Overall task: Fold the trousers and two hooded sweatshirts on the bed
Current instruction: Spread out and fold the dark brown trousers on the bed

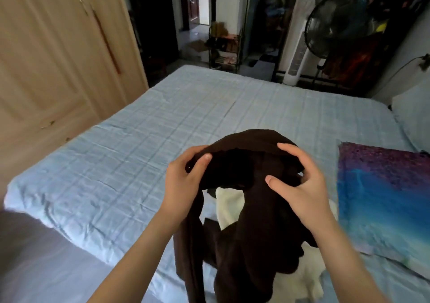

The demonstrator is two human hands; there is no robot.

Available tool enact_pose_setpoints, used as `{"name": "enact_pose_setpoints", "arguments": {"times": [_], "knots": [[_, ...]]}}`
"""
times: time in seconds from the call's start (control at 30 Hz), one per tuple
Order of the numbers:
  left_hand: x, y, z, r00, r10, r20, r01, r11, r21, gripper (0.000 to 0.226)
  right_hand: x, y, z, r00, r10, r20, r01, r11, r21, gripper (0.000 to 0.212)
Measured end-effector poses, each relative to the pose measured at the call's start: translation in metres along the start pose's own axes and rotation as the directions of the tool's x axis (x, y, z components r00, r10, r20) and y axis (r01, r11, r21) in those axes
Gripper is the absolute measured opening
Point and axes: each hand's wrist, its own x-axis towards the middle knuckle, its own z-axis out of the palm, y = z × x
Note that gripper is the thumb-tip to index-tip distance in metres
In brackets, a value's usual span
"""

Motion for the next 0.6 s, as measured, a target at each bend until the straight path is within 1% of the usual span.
{"name": "enact_pose_setpoints", "arguments": {"times": [0.17, 0.33, 0.47, 0.6], "knots": [[-0.015, -0.008, -0.06, 0.996, -0.023, -0.087, 0.023, 1.0, -0.002, 0.019, -0.006, -0.018, 0.061, 0.995, -0.026, 0.098, 0.025, 1.0, 0.012, 0.064], [-0.013, -0.031, -0.131, 0.991, -0.034, -0.132, 0.033, 0.999, -0.01, 0.014, -0.02, -0.037, 0.136, 0.985, -0.059, 0.16, 0.058, 0.998, 0.011, 0.067], [-0.007, -0.048, -0.208, 0.991, -0.042, -0.129, 0.038, 0.999, -0.028, 0.013, -0.036, -0.051, 0.212, 0.982, -0.085, 0.171, 0.088, 0.996, -0.013, 0.07], [0.001, -0.063, -0.299, 0.992, -0.044, -0.118, 0.042, 0.999, -0.014, 0.013, -0.051, -0.065, 0.298, 0.977, -0.071, 0.201, 0.07, 0.997, 0.011, 0.072]]}}
